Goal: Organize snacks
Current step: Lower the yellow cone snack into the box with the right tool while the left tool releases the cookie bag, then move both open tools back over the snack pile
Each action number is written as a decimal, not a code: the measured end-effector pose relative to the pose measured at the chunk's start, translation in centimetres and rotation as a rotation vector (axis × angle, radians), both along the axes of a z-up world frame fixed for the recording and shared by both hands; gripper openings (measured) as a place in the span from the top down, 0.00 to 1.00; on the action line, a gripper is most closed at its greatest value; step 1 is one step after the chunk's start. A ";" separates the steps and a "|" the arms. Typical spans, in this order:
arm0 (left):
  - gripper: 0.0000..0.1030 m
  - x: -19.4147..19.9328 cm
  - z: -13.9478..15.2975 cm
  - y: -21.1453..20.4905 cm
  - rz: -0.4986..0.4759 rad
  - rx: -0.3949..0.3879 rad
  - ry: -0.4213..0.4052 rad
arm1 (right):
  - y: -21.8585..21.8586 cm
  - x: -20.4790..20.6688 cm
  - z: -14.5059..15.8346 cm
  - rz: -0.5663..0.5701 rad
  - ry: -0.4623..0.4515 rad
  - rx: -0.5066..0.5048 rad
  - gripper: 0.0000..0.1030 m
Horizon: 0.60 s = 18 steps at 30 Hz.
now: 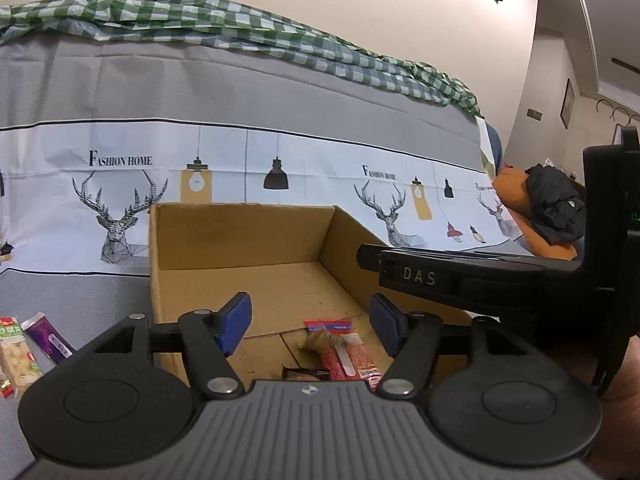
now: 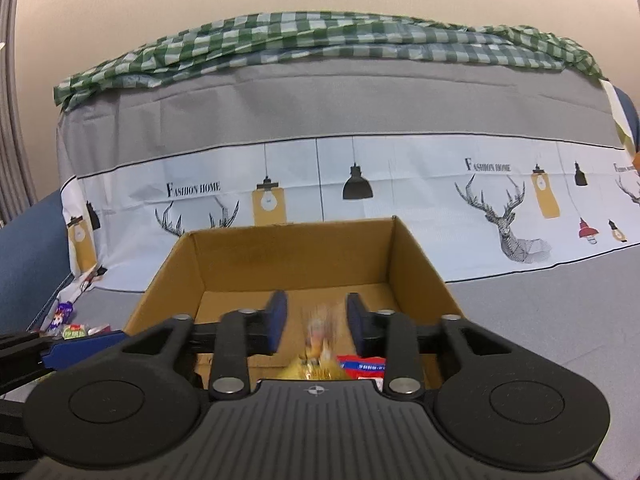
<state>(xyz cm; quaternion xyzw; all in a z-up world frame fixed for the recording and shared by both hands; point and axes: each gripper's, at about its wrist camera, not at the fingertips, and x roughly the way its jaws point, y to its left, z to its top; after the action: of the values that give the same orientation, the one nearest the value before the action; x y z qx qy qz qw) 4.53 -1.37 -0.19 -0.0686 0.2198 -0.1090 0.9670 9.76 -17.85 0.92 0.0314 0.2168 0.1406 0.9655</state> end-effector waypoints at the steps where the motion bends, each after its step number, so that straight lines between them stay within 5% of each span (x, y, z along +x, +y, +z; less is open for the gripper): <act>1: 0.32 0.0 0.0 0.1 0.006 0.004 -0.001 | 0.0 0.0 0.0 -0.005 0.000 -0.002 0.63; 6: 0.33 -0.5 0.1 1.0 0.038 0.009 -0.038 | 0.3 0.3 -0.2 -0.018 0.021 0.004 0.60; 14: 0.61 -1.4 0.6 4.6 0.091 -0.045 -0.036 | 2.0 0.0 0.0 -0.015 0.026 0.049 0.51; 18: 0.66 -2.3 0.7 7.1 0.112 -0.071 -0.006 | 3.5 -0.6 0.2 -0.004 0.005 0.065 0.48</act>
<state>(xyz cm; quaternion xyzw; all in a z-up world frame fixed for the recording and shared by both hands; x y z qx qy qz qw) 2.19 5.74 0.54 -0.1149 0.2086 -0.0625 0.9692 9.15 -14.30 1.08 0.0639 0.2143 0.1455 0.9638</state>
